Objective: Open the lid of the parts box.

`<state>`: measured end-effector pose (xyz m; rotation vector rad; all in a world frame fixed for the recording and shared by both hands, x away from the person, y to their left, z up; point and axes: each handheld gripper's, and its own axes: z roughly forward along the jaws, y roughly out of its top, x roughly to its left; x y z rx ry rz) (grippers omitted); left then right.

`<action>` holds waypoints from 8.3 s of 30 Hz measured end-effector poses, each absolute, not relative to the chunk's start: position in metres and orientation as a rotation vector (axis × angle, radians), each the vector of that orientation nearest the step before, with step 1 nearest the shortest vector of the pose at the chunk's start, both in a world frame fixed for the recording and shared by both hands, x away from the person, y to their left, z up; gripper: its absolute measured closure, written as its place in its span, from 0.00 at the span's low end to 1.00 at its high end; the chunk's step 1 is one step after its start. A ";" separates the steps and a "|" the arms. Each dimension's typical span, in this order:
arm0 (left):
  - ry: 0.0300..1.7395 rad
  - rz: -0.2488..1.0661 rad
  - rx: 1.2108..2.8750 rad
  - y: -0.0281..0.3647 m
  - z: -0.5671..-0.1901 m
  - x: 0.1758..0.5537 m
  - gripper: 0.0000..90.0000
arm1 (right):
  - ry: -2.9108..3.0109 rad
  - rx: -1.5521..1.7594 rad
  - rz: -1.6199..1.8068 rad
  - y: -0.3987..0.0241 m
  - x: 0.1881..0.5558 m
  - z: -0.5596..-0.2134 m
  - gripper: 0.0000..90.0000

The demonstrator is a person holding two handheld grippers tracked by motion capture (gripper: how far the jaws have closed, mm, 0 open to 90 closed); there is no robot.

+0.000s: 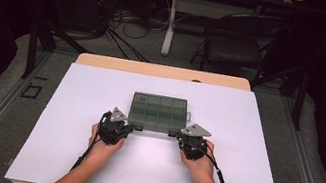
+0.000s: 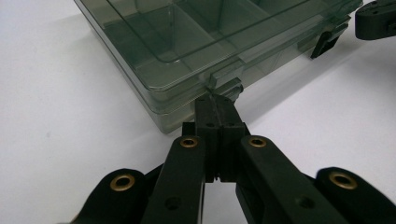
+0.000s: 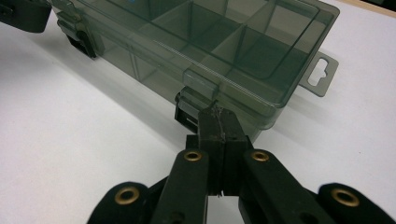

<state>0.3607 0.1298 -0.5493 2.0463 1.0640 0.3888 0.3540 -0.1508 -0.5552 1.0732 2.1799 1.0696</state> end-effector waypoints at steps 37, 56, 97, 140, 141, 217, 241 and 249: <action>1.107 0.419 1.973 0.123 -0.536 0.363 1.00 | 2.122 1.090 1.145 -0.154 0.356 -0.545 1.00; 1.155 0.431 1.907 0.122 -0.503 0.390 1.00 | 2.081 1.139 1.140 -0.152 0.381 -0.513 1.00; 1.204 0.459 1.824 0.127 -0.464 0.439 1.00 | 1.985 1.206 1.229 -0.152 0.422 -0.471 0.86; 1.219 0.483 1.839 0.124 -0.463 0.446 1.00 | 1.922 1.316 1.122 -0.161 0.471 -0.523 0.91; 1.219 0.483 1.840 0.124 -0.463 0.446 1.00 | 1.927 1.306 1.113 -0.160 0.471 -0.523 0.93; 1.412 0.343 2.106 0.124 -0.540 0.443 0.67 | 1.904 1.325 1.084 -0.156 0.471 -0.522 0.96; 1.414 0.357 2.115 0.118 -0.548 0.440 0.80 | 1.885 1.345 1.098 -0.155 0.472 -0.522 0.96; 1.416 0.358 2.114 0.118 -0.548 0.440 0.81 | 1.856 1.390 1.130 -0.156 0.475 -0.523 0.97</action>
